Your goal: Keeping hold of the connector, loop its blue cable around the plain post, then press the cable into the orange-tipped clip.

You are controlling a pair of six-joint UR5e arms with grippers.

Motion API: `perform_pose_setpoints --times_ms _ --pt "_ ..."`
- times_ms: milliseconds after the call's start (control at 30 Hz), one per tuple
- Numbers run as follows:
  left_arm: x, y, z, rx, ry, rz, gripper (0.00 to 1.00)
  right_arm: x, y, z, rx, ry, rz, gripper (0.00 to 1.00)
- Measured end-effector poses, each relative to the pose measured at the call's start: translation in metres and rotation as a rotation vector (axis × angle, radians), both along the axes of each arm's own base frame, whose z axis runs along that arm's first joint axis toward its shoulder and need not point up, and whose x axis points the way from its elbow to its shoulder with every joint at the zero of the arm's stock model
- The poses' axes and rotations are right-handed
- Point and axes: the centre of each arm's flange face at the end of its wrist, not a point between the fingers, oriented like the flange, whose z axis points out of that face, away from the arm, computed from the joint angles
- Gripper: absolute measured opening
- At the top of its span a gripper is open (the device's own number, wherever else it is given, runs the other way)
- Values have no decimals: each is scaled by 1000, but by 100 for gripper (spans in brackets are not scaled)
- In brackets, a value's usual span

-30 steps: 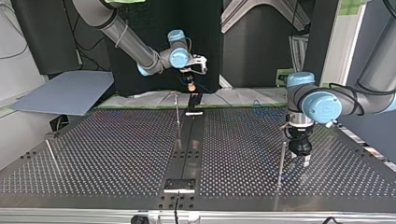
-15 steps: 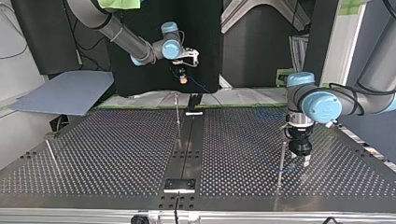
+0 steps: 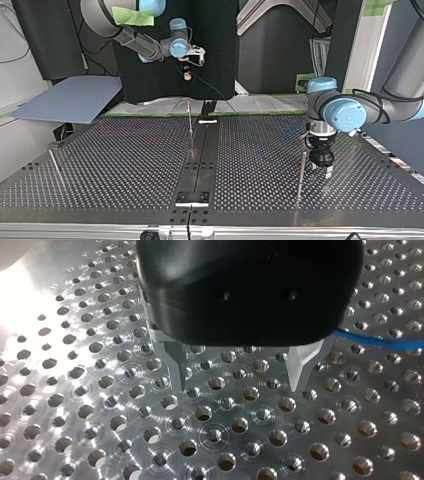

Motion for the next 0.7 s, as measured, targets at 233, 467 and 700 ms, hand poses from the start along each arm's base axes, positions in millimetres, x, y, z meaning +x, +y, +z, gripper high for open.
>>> perform_pose_setpoints --times_ms 233,467,700 --pt "0 2 0 0 0 6 100 -19 -9 -7 1 1 -41 0" --pt "1 5 0 -2 0 12 100 -38 -12 -17 -2 -11 -76 0" --pt "1 6 0 -2 -1 13 100 -57 -4 -48 21 5 -100 0"
